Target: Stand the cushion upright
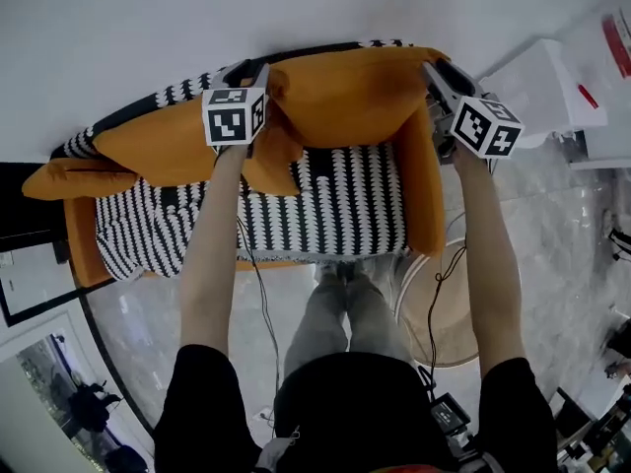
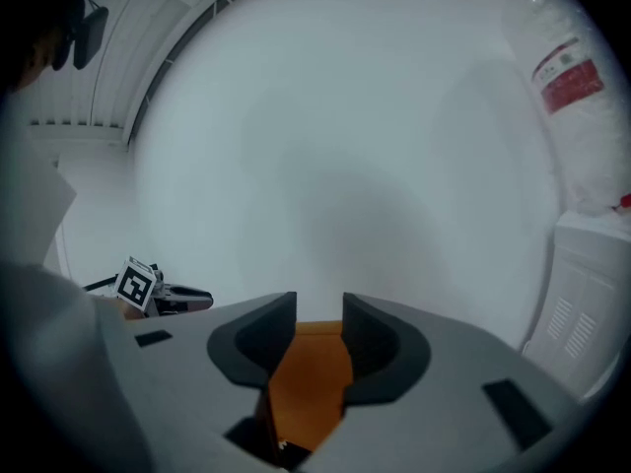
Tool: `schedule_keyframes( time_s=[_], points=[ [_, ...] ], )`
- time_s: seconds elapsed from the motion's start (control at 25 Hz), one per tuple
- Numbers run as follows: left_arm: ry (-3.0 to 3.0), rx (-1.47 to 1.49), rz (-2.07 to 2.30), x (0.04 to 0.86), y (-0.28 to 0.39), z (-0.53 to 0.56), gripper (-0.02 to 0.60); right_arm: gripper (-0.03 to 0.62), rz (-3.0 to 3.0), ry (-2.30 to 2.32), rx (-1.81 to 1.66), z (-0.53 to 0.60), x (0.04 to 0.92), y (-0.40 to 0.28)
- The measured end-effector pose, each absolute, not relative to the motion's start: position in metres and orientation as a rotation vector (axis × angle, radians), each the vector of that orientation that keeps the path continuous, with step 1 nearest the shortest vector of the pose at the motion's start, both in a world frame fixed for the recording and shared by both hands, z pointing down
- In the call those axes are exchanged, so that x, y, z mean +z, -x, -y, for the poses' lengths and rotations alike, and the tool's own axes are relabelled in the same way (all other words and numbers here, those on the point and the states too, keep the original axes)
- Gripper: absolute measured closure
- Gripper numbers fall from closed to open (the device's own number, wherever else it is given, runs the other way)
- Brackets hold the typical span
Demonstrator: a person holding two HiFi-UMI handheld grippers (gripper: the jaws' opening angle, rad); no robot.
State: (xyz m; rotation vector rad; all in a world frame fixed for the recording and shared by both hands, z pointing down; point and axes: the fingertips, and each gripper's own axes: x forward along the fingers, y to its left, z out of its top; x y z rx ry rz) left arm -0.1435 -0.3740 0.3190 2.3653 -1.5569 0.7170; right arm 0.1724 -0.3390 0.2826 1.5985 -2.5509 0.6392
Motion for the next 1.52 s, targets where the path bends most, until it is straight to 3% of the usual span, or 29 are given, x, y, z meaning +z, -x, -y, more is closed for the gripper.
schedule_keyframes(
  time_s=[0.2,0.32,0.44,0.6,1.12,1.52],
  points=[
    [-2.370,0.569,1.605,0.279,0.148,0.324,0.462,0.454,2.577,-1.593,0.693,0.305,0.275,-0.154],
    [-2.359,0.434,1.636,0.252,0.152,0.289,0.469,0.518,2.623,-1.609,0.697,0.280,0.256,-0.146],
    [-2.331,0.254,1.690,0.220,0.159,0.252,0.538,0.554,2.708,-1.636,0.662,0.248,0.220,-0.141],
    [-2.379,0.093,1.708,0.178,0.150,0.195,0.562,0.569,2.812,-1.655,0.538,0.196,0.170,-0.138],
    [-2.632,-0.018,1.675,0.090,0.084,0.037,0.571,0.576,2.714,-1.631,0.100,0.043,0.105,-0.113],
    [-2.623,0.014,1.710,0.100,0.059,0.004,0.571,0.579,2.670,-1.627,0.041,0.012,0.112,-0.111]
  ],
)
